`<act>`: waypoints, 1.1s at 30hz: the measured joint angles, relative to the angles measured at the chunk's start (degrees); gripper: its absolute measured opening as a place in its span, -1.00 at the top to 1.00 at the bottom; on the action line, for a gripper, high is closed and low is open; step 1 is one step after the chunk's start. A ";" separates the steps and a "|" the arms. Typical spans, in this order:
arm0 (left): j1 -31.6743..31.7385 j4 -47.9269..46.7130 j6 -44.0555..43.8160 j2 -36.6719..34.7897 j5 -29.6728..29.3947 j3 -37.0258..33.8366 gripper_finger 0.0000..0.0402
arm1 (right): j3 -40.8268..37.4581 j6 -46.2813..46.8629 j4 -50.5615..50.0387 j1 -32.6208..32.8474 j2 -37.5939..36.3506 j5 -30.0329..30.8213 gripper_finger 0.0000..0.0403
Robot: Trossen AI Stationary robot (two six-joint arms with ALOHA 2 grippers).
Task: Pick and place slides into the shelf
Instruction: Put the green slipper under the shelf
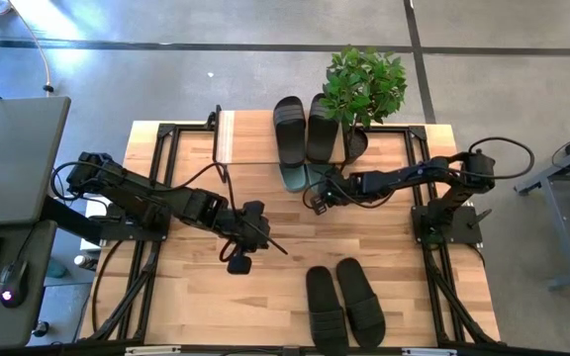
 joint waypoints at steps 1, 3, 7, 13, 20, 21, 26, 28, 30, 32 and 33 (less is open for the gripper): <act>0.00 0.00 -0.13 0.00 0.00 0.00 0.96 | 0.00 0.07 0.01 0.44 0.00 0.64 1.00; 0.00 0.02 -0.16 0.00 0.00 0.00 0.96 | 0.00 0.62 0.01 1.38 -0.02 2.41 1.00; 0.00 0.04 -0.38 0.00 0.00 0.00 0.96 | 0.00 1.49 0.13 3.01 -0.04 4.45 1.00; 0.00 0.04 -0.59 0.00 0.00 0.00 0.96 | 0.00 3.64 0.09 4.39 -0.09 5.60 1.00; 0.00 0.02 -1.03 0.00 0.00 0.00 0.96 | 0.00 5.16 -0.08 5.50 -0.11 6.33 1.00; 0.00 0.02 -1.10 0.00 0.00 0.00 0.96 | 0.00 5.36 -0.08 6.13 -0.11 6.76 1.00; -0.04 -0.03 -1.71 -0.09 0.01 0.00 0.96 | 0.04 8.90 -1.38 13.04 -2.10 16.24 1.00; -0.04 -0.15 -2.23 -0.46 0.02 0.01 0.96 | 0.06 12.37 -2.96 17.83 -3.04 24.93 1.00; -0.04 -0.22 -2.54 -0.86 0.00 0.09 0.96 | 0.07 17.78 -5.67 21.94 -3.30 31.24 1.00; -0.04 0.15 -2.54 -1.13 0.02 0.09 0.96 | -0.35 24.30 -6.69 24.34 -2.90 33.10 1.00; -0.04 0.14 -2.50 -1.37 0.01 0.09 0.96 | -1.14 26.16 -5.48 25.27 -2.43 33.35 1.00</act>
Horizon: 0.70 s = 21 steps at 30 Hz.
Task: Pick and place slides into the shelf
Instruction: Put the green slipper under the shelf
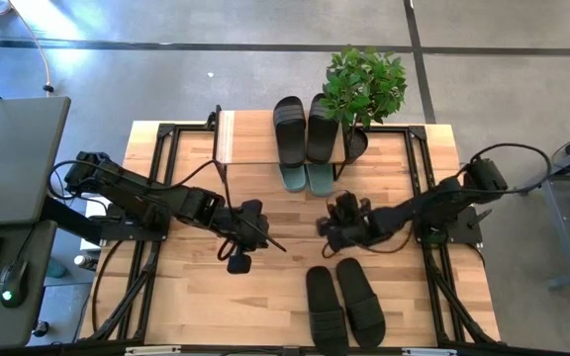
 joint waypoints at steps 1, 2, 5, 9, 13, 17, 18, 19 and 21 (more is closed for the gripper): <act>0.02 -0.29 0.04 -0.31 0.00 -0.02 0.96 | -1.21 0.82 1.71 0.72 0.43 0.19 1.00; 0.02 -0.06 0.22 -0.51 -0.01 -0.02 0.96 | -2.75 0.92 4.39 1.26 0.95 0.44 1.00; 0.02 0.08 0.49 -0.70 -0.40 -0.03 0.96 | -8.06 0.83 16.70 1.34 1.48 0.56 1.00; 0.02 0.23 0.59 -0.97 -0.89 -0.04 0.96 | -13.63 -1.54 27.88 -0.10 2.02 2.40 1.00; 0.02 -0.03 0.63 -1.14 -1.52 -0.06 0.96 | -14.72 -4.26 29.08 -2.99 2.10 0.08 1.00; 0.02 -0.14 0.62 -1.15 -2.90 -0.06 0.96 | -14.62 -7.89 30.92 -5.72 2.35 -3.30 1.00; 0.02 -0.12 0.62 -1.15 -3.25 -0.06 0.96 | -14.62 -8.17 31.34 -6.40 2.35 -3.35 1.00; 0.02 -0.14 0.62 -1.15 -3.47 -0.06 0.96 | -14.62 -8.36 31.73 -7.14 2.35 -3.37 1.00; 0.02 -0.13 0.61 -1.15 -4.09 -0.05 0.96 | -14.62 -8.74 32.53 -8.43 2.35 -3.77 1.00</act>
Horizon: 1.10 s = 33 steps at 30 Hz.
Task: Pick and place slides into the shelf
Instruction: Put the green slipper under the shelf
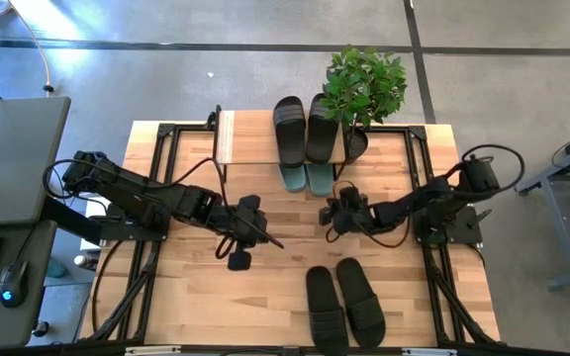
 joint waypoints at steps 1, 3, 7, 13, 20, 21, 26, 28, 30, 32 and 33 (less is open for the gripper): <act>0.00 0.03 -0.01 0.00 -0.40 -0.01 0.96 | 0.00 -0.73 0.52 -0.59 0.00 -0.34 1.00; 0.00 0.03 -0.14 0.00 -0.69 -0.01 0.96 | 0.00 -2.83 2.69 -1.81 0.00 -1.66 1.00; 0.00 0.05 -0.16 0.00 -0.86 -0.01 0.96 | 0.01 -7.11 6.23 -4.85 0.00 -5.28 1.00; 0.00 0.07 -0.21 0.02 -0.88 -0.01 0.96 | 0.02 -8.29 6.11 -8.51 0.00 -9.30 1.00; 0.00 0.07 -0.23 0.02 -0.88 -0.01 0.96 | 0.02 -8.31 6.15 -9.52 0.00 -14.89 1.00; 0.00 0.10 -0.23 0.02 -0.88 -0.01 0.96 | 0.02 -8.18 6.11 -9.50 0.01 -15.32 1.00; 0.00 0.12 -0.66 0.02 -0.88 -0.01 0.96 | 0.02 -8.72 6.33 -9.47 0.04 -14.51 1.00; 0.00 0.12 -0.68 0.02 -0.88 -0.01 0.96 | 0.06 -10.28 7.78 -9.35 0.04 -14.85 1.00; 0.00 0.12 -0.73 0.02 -0.88 -0.01 0.96 | 0.11 -10.40 7.18 -9.35 0.04 -15.67 1.00; 0.00 0.12 -0.77 0.02 -0.88 -0.01 0.96 | 0.11 -9.53 5.20 -9.43 0.04 -16.13 1.00; 0.00 0.12 -0.77 0.02 -0.88 -0.01 0.96 | 0.11 -9.13 4.10 -9.48 0.04 -16.40 1.00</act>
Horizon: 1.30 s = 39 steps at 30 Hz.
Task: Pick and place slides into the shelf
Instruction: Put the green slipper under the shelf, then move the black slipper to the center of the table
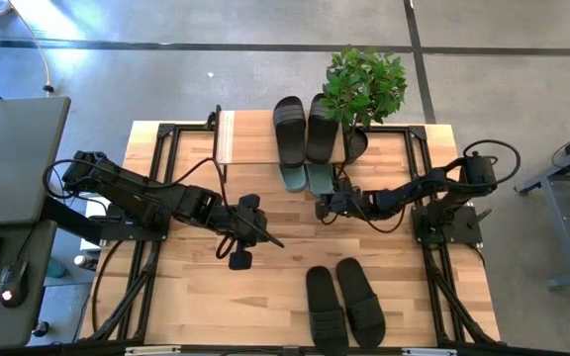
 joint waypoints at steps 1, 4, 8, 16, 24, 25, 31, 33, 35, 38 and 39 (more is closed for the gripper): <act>0.00 0.00 0.00 0.00 0.00 0.00 0.96 | -0.01 0.67 -1.01 0.00 0.00 -0.30 1.00; 0.00 0.00 0.02 0.00 0.02 0.00 0.96 | -0.02 0.83 -2.15 0.00 0.00 -0.78 1.00; 0.00 0.04 0.02 0.00 0.00 0.00 0.96 | -0.02 1.96 -2.34 -0.77 0.00 -0.12 1.00; 0.00 0.46 0.04 0.02 0.00 0.00 0.96 | -0.02 3.21 -2.23 -2.76 0.00 -0.75 1.00; 0.00 0.85 0.09 0.04 0.02 0.00 0.96 | -0.02 3.06 -2.12 -2.82 0.00 -1.02 1.00; 0.00 0.85 0.09 0.04 0.00 0.00 0.96 | -0.02 3.01 -2.10 -2.82 0.00 -1.64 1.00; 0.00 0.85 0.09 0.04 0.00 0.00 0.96 | -0.02 2.78 -1.84 -0.17 0.00 -2.67 1.00; 0.00 0.85 0.09 0.04 0.02 0.00 0.96 | -0.02 3.68 -1.82 1.41 0.00 -3.34 1.00; 0.00 0.85 0.09 0.04 0.02 0.00 0.96 | -0.02 4.94 -2.08 3.03 0.00 -2.78 1.00; 0.00 0.84 0.09 0.04 0.02 0.00 0.96 | -0.02 7.48 -3.49 4.81 -0.02 -0.67 1.00; 0.00 0.83 0.09 0.04 0.02 0.00 0.96 | -0.02 8.13 -3.67 5.26 -0.02 -0.54 1.00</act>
